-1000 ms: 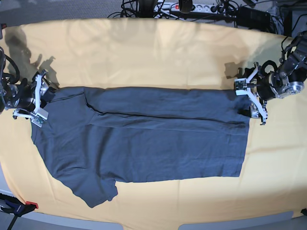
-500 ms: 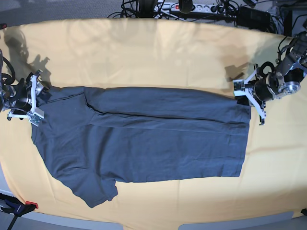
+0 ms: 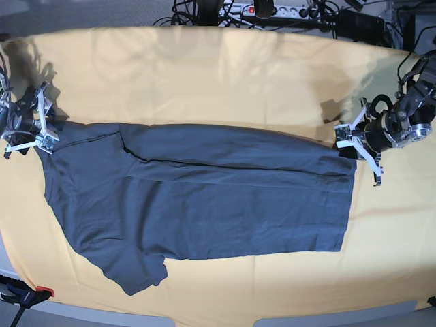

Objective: Fold the T-shirt properly
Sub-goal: 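Reposition both grippers along the folded edge of the shirt, then grasp the folded edge and drag the shirt away from the grippers, then move both grippers to the opposite edge of the shirt, then grasp the shirt's opposite edge with both grippers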

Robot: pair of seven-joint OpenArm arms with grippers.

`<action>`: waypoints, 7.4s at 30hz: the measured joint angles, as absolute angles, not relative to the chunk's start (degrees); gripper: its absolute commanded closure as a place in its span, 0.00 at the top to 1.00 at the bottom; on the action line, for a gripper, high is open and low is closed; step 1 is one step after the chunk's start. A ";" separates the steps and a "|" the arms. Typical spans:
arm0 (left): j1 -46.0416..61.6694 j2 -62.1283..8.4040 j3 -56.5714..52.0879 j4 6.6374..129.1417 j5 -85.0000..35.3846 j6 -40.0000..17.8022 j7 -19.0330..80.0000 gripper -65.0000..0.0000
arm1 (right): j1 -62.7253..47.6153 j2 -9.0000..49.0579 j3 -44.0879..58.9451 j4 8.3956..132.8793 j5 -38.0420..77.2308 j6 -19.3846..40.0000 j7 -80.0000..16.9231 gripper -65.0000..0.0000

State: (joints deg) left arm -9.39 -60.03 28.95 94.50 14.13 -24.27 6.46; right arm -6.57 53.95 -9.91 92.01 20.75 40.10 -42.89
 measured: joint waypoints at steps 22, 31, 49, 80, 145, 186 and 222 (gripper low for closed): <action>-9.39 -60.25 28.95 94.94 14.09 -24.27 6.57 0.00 | -8.49 52.36 -10.04 92.64 8.99 21.96 -37.54 0.00; -9.41 -66.39 28.97 102.19 8.82 -30.46 6.96 0.00 | -7.77 56.16 -10.04 96.88 17.87 29.21 -43.22 0.00; -9.23 -77.12 28.99 109.16 -1.76 -39.94 6.87 0.00 | -12.43 65.06 -10.04 107.55 39.38 32.93 -56.07 0.00; -1.96 -88.29 29.10 114.89 -7.70 -39.90 4.45 0.00 | -16.36 75.88 -10.02 108.38 56.45 39.99 -71.46 0.00; -27.99 -34.13 -3.29 32.23 -70.15 -40.45 48.21 0.61 | 1.78 75.40 -10.09 108.36 42.22 23.53 -64.27 0.65; -40.47 -34.28 -0.38 32.14 -65.10 -34.52 58.54 0.00 | 42.02 31.79 9.61 28.62 49.58 32.64 -55.51 0.64; -40.47 -34.15 -0.38 32.14 -64.86 -36.23 51.37 0.00 | 41.34 28.14 9.50 28.73 38.96 40.07 -36.38 0.00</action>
